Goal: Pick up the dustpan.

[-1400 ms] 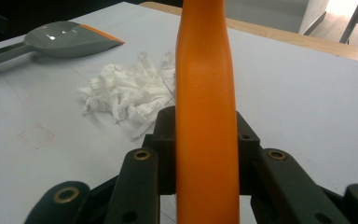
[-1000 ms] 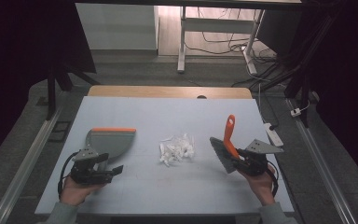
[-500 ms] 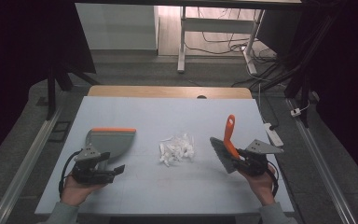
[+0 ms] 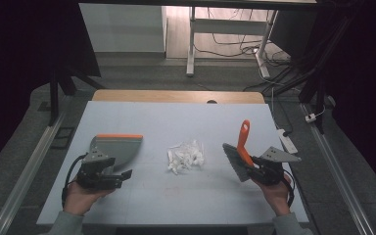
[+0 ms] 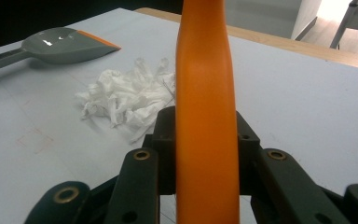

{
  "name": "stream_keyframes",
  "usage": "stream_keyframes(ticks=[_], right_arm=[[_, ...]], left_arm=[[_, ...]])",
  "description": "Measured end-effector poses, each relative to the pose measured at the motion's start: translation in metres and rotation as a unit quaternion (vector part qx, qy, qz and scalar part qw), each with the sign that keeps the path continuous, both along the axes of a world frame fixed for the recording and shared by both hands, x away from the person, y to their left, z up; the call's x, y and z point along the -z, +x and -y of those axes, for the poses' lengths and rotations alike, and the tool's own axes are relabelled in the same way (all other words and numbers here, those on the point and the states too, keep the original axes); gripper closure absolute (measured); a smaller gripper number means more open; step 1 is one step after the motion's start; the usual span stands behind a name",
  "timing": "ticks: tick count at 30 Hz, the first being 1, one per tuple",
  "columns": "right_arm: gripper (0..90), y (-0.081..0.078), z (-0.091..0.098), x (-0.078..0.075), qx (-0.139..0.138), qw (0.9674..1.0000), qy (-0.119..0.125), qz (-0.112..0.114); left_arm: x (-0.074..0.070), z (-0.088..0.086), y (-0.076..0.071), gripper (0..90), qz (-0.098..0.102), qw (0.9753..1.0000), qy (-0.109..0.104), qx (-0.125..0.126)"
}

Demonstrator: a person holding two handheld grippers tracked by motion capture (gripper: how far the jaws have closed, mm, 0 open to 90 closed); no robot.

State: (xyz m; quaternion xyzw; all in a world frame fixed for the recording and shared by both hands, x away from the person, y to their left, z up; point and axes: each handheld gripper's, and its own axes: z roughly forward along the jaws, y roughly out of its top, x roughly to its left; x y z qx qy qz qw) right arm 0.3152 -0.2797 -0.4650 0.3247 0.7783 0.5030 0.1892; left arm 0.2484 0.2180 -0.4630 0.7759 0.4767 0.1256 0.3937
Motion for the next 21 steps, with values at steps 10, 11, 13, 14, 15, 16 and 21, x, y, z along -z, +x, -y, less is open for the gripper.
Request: stream_keyframes(ticks=[10, 11, 13, 14, 15, 16, 21], right_arm=[[70.3, 0.000, 0.001, 0.000, 0.002, 1.0000, 0.003, 0.000], [70.2, 0.000, 0.000, 0.000, 0.002, 1.0000, 0.002, -0.001], [70.3, 0.000, 0.000, 0.000, 0.002, 1.0000, 0.001, -0.002], [70.2, 0.000, 0.000, 0.001, 0.000, 1.0000, 0.001, -0.004], [70.2, 0.000, 0.000, 0.001, 0.000, 1.0000, 0.001, -0.004], [70.2, 0.001, 0.000, 0.001, 0.001, 1.0000, 0.002, -0.004], [70.2, 0.000, -0.001, 0.002, 0.001, 1.0000, 0.002, -0.007]], left_arm=[[-0.016, 0.001, 0.011, 19.1, -0.036, 0.9986, 0.013, -0.035], [-0.016, 0.000, 0.013, 18.2, -0.041, 0.9983, 0.012, -0.039], [-0.014, -0.002, 0.016, 17.7, -0.056, 0.9974, 0.010, -0.043], [-0.013, -0.003, 0.018, 17.3, -0.064, 0.9968, 0.011, -0.047], [-0.012, -0.004, 0.019, 17.1, -0.071, 0.9960, 0.013, -0.053], [-0.010, -0.005, 0.020, 16.9, -0.077, 0.9952, 0.014, -0.059], [-0.004, -0.015, 0.025, 15.7, -0.099, 0.9904, 0.017, -0.095]])
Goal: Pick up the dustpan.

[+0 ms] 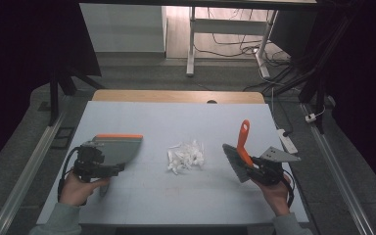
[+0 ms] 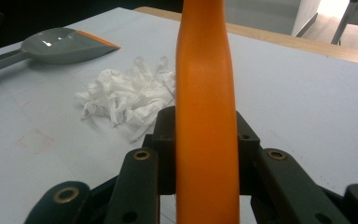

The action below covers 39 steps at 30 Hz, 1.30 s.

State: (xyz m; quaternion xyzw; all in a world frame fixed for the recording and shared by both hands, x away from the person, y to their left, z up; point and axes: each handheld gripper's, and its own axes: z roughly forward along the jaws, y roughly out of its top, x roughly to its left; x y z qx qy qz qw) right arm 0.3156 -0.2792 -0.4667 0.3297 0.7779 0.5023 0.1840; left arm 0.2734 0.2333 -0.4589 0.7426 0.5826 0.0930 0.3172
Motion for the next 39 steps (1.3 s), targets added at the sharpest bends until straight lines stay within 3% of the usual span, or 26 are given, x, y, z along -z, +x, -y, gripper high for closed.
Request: stream_keyframes(ticks=[6, 16, 24, 30, 39], right_arm=[[70.2, 0.000, -0.001, 0.001, -0.004, 1.0000, -0.001, -0.003], [70.2, 0.000, -0.003, 0.002, -0.005, 1.0000, -0.007, -0.005], [70.2, 0.000, -0.004, 0.003, -0.004, 0.9999, -0.012, -0.006], [70.2, 0.000, -0.005, 0.004, -0.005, 0.9999, -0.014, -0.006], [70.2, 0.000, -0.004, 0.005, 0.000, 0.9998, -0.020, -0.005]], left_arm=[[0.009, -0.011, 0.002, 14.5, -0.031, 0.9989, -0.001, -0.036], [0.030, -0.017, 0.005, 13.5, -0.074, 0.9956, -0.003, -0.057], [0.046, -0.017, 0.007, 15.2, -0.097, 0.9933, 0.000, -0.064], [0.052, -0.015, 0.012, 17.0, -0.101, 0.9926, 0.005, -0.067], [0.055, -0.010, 0.019, 28.3, -0.099, 0.9928, 0.010, -0.066]])
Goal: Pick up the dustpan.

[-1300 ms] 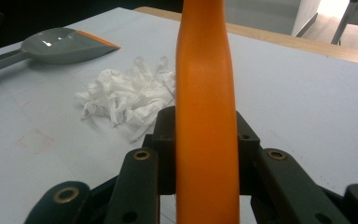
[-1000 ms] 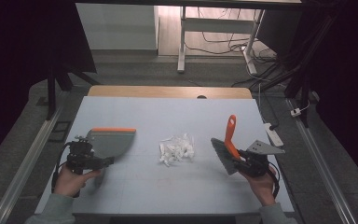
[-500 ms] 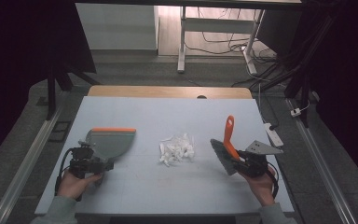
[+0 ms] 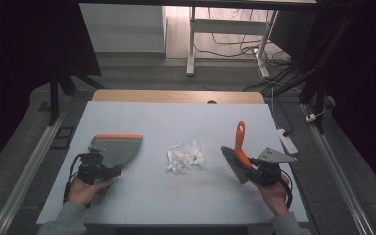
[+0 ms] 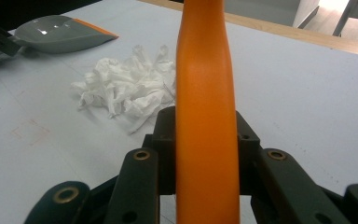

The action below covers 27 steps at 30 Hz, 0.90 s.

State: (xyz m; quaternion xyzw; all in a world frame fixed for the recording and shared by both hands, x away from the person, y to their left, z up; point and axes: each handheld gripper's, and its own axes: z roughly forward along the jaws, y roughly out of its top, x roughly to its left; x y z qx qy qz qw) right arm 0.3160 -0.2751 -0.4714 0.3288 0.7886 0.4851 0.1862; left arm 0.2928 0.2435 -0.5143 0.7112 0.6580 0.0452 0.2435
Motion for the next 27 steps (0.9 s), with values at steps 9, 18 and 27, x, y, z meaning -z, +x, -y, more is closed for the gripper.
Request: stream_keyframes(ticks=[9, 18, 27], right_arm=[[70.2, 0.000, 0.000, 0.001, 0.002, 1.0000, -0.004, 0.001], [70.2, 0.001, 0.000, 0.001, 0.002, 1.0000, -0.005, -0.001], [70.2, 0.001, 0.001, 0.001, 0.006, 1.0000, -0.006, 0.001]], left_arm=[[0.004, -0.003, 0.001, 45.2, 0.003, 0.9999, -0.009, -0.009], [0.009, -0.002, 0.000, 58.3, 0.015, 0.9996, -0.016, -0.018], [0.011, -0.006, -0.003, 61.1, 0.031, 0.9987, -0.026, -0.032]])
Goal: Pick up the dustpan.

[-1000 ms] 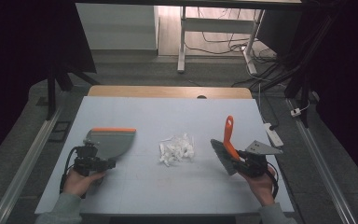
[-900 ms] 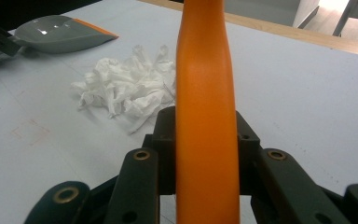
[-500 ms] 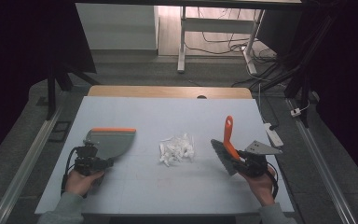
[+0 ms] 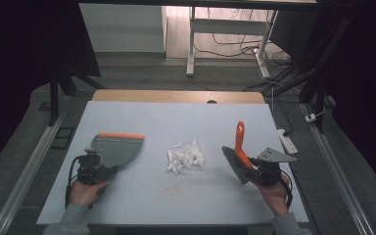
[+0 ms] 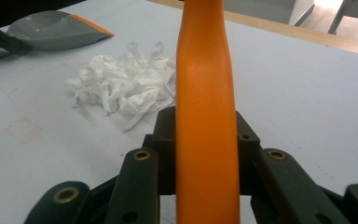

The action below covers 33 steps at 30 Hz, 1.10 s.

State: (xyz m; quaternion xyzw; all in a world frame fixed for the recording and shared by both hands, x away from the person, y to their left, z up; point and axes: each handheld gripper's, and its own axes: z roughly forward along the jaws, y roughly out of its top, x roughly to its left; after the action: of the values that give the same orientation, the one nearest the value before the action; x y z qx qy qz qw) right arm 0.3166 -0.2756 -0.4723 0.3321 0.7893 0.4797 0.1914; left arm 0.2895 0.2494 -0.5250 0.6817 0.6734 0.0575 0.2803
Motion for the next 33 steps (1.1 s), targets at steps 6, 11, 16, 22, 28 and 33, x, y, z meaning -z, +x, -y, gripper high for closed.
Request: stream_keyframes(ticks=[6, 11, 16, 22, 28, 33], right_arm=[[70.2, 0.000, 0.000, 0.000, 0.000, 1.0000, -0.002, 0.000], [70.2, 0.000, 0.001, 0.000, 0.002, 1.0000, 0.004, -0.002], [70.2, 0.001, 0.003, -0.002, 0.013, 0.9998, 0.012, 0.001], [70.2, 0.001, 0.003, -0.003, 0.015, 0.9998, 0.014, 0.004], [70.2, 0.001, 0.002, -0.004, 0.012, 0.9998, 0.012, 0.005], [70.2, 0.000, 0.002, -0.005, 0.015, 0.9998, 0.015, 0.006]], left_arm=[[0.001, -0.002, -0.002, 61.3, 0.013, 0.9999, -0.006, -0.002], [0.003, -0.005, -0.003, 61.4, 0.026, 0.9996, -0.008, 0.003], [0.002, -0.007, -0.002, 61.4, 0.033, 0.9991, -0.016, 0.022], [-0.003, -0.007, -0.005, 61.4, 0.054, 0.9973, -0.016, 0.046], [-0.009, -0.008, -0.009, 61.3, 0.075, 0.9955, -0.018, 0.055], [-0.012, -0.010, -0.010, 61.3, 0.091, 0.9933, -0.019, 0.069]])
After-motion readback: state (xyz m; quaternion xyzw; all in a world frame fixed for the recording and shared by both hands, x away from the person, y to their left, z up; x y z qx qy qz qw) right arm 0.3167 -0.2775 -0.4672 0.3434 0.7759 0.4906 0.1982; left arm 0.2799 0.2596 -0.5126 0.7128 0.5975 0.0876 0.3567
